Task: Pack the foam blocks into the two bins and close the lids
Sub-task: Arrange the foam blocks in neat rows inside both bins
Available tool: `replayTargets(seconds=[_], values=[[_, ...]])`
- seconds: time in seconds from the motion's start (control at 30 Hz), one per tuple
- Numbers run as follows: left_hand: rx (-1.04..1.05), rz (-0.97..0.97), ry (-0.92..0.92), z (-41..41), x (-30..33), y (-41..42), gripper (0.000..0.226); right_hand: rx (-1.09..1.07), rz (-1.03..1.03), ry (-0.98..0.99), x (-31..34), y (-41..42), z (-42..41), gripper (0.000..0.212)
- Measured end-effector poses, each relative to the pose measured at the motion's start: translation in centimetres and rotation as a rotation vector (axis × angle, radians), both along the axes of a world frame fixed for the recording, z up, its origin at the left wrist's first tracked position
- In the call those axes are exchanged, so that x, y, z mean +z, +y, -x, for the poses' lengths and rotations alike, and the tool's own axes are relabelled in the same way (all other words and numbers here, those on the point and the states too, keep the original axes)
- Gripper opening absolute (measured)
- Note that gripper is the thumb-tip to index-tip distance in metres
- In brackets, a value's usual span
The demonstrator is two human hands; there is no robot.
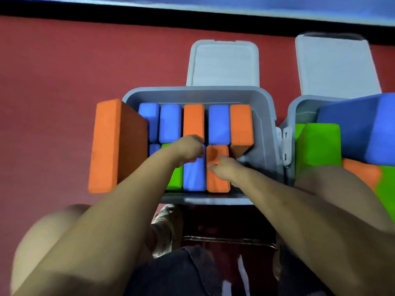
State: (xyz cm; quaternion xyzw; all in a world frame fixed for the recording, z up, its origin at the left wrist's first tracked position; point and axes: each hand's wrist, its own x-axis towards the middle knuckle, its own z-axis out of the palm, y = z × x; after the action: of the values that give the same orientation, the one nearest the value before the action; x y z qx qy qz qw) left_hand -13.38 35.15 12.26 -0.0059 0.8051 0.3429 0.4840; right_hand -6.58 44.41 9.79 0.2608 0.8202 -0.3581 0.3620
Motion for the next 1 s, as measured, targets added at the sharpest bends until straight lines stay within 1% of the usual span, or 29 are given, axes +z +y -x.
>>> replayTargets(seconds=[0.03, 0.1, 0.17, 0.2, 0.23, 0.27, 0.3, 0.33, 0.4, 0.43, 0.47, 0.53, 0.6, 0.63, 0.7, 0.73, 0.77, 0.8, 0.83, 0.87, 0.9, 0.97, 1.0], values=[[0.000, -0.043, 0.097, 0.5, 1.2, -0.6, 0.042, -0.025, 0.008, 0.067, -0.2, -0.2, -0.3, 0.052], [0.051, -0.032, 0.380, 1.6, 2.7, -2.9, 0.042, -0.091, 0.108, 0.097, 0.9, -0.5, -0.7, 0.056], [0.167, 0.031, 0.671, 2.6, 3.7, -6.0, 0.050, -0.132, 0.162, 0.071, 2.9, -0.6, -1.3, 0.058], [0.230, 0.107, 0.798, 2.8, 4.2, -7.6, 0.057, -0.104, 0.160, 0.048, 3.9, -0.7, -1.9, 0.061], [0.302, 0.215, 0.868, 2.9, 4.2, -9.3, 0.065, -0.075, 0.155, 0.036, 4.3, -0.6, -2.4, 0.064], [0.386, 0.341, 0.840, 2.8, 4.0, -11.0, 0.076, -0.060, 0.139, 0.016, 5.1, -0.8, -3.0, 0.065], [0.454, 0.441, 0.732, 2.5, 3.6, -12.5, 0.089, -0.054, 0.138, 0.014, 5.4, -1.0, -3.6, 0.065], [0.490, 0.491, 0.588, 1.8, 3.1, -13.9, 0.103, -0.064, 0.146, 0.017, 6.0, -1.4, -4.2, 0.064], [0.487, 0.510, 0.374, 0.1, 1.5, -15.7, 0.123, -0.081, 0.168, 0.030, 6.9, -2.1, -5.1, 0.063], [0.466, 0.518, 0.318, -0.8, 0.9, -16.1, 0.127, -0.091, 0.182, 0.034, 7.3, -2.4, -5.5, 0.063], [0.437, 0.533, 0.300, -1.7, 0.7, -16.3, 0.126, -0.105, 0.198, 0.034, 7.8, -2.6, -6.0, 0.064], [0.424, 0.549, 0.336, -2.8, 0.9, -15.8, 0.118, -0.125, 0.223, 0.043, 8.5, -2.6, -6.7, 0.065], [0.487, 0.495, 0.399, -3.2, 2.1, -14.8, 0.110, -0.157, 0.247, 0.057, 9.3, -2.1, -7.4, 0.065], [0.553, 0.420, 0.431, -3.0, 2.7, -14.2, 0.106, -0.172, 0.248, 0.071, 9.5, -1.5, -7.6, 0.066], [0.697, 0.150, 0.415, -2.7, 4.4, -13.1, 0.105, -0.137, 0.200, 0.112, 9.5, -0.4, -8.2, 0.070], [0.750, 0.009, 0.356, -3.0, 5.4, -12.3, 0.106, -0.038, 0.123, 0.135, 9.5, 0.1, -8.5, 0.078], [0.779, -0.102, 0.280, -3.5, 6.5, -11.4, 0.105, 0.093, 0.031, 0.157, 9.4, 0.7, -8.8, 0.090], [0.772, -0.169, 0.198, -4.2, 7.5, -10.6, 0.097, 0.213, -0.064, 0.187, 9.4, 1.0, -9.1, 0.103], [0.733, -0.219, 0.117, -4.9, 8.4, -9.7, 0.081, 0.310, -0.170, 0.244, 9.6, 1.2, -9.5, 0.114], [0.687, -0.257, 0.041, -5.6, 9.0, -8.8, 0.063, 0.387, -0.287, 0.328, 9.9, 1.2, -9.9, 0.123], [0.633, -0.277, -0.027, -6.3, 9.6, -8.0, 0.049, 0.441, -0.410, 0.435, 10.4, 1.2, -10.3, 0.127], [0.521, -0.242, -0.097, -7.4, 10.4, -6.8, 0.036, 0.502, -0.608, 0.630, 11.6, 1.4, -10.9, 0.127], [0.461, -0.210, -0.106, -7.6, 10.7, -6.3, 0.034, 0.529, -0.652, 0.686, 12.0, 1.6, -11.0, 0.125]])
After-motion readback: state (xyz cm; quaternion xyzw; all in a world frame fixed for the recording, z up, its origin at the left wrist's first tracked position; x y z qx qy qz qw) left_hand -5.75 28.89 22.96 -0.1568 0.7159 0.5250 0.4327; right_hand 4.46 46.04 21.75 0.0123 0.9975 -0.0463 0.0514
